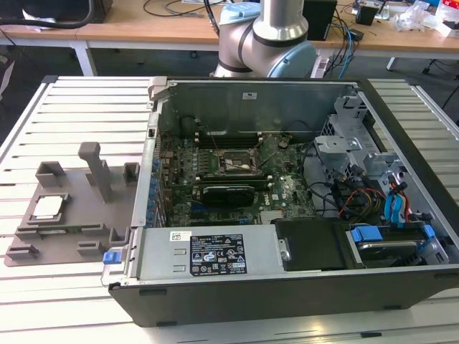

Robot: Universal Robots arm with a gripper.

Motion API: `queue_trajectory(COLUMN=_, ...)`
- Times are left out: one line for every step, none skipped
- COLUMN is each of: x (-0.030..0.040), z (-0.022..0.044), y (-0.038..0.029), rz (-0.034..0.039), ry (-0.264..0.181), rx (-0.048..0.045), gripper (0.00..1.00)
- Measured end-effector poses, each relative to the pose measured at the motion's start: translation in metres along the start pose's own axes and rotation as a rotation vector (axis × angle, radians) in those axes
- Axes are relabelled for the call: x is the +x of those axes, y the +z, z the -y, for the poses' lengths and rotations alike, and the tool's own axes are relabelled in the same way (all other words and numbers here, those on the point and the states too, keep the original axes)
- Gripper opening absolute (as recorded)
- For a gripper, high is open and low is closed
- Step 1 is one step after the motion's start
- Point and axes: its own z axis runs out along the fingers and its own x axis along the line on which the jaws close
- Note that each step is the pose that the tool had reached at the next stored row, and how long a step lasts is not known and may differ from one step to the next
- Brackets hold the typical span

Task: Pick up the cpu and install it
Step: 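Reach for the cpu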

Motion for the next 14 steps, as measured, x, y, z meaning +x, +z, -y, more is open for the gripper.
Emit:
queue_trajectory(x=0.0015, z=0.0000, y=0.0002, rz=0.0000, ry=0.000, rx=0.0001, gripper=0.11)
queue_trajectory(x=0.0036, z=-0.0001, y=0.0004, rz=0.0000, ry=0.000, rx=0.0000, gripper=0.11)
queue_trajectory(x=0.0052, z=-0.0003, y=0.0006, rz=0.0000, ry=0.000, rx=0.0000, gripper=0.11)
queue_trajectory(x=0.0080, z=-0.0017, y=0.0011, rz=0.0000, ry=0.000, rx=0.0001, gripper=0.11)
queue_trajectory(x=0.0106, z=-0.0038, y=0.0017, rz=-0.0002, ry=0.000, rx=0.0001, gripper=0.11)
queue_trajectory(x=0.0114, z=-0.0052, y=0.0027, rz=0.0000, ry=0.000, rx=0.0000, gripper=0.11)
queue_trajectory(x=0.0115, z=-0.0058, y=0.0032, rz=0.0001, ry=0.000, rx=0.0000, gripper=0.11)
queue_trajectory(x=0.0115, z=-0.0060, y=0.0033, rz=-0.0001, ry=0.000, rx=0.0001, gripper=0.11)
queue_trajectory(x=0.0115, z=-0.0061, y=0.0033, rz=-0.0001, ry=0.000, rx=0.0001, gripper=0.11)
queue_trajectory(x=0.0115, z=-0.0061, y=0.0034, rz=-0.0001, ry=0.000, rx=0.0001, gripper=0.11)
queue_trajectory(x=0.0115, z=-0.0061, y=0.0034, rz=-0.0001, ry=0.000, rx=0.0001, gripper=0.11)
queue_trajectory(x=0.0115, z=-0.0061, y=0.0035, rz=0.0000, ry=0.000, rx=0.0001, gripper=0.11)
queue_trajectory(x=0.0115, z=-0.0061, y=0.0035, rz=-0.0001, ry=0.000, rx=0.0001, gripper=0.11)
queue_trajectory(x=0.0115, z=-0.0061, y=0.0035, rz=0.0000, ry=0.000, rx=0.0000, gripper=0.11)
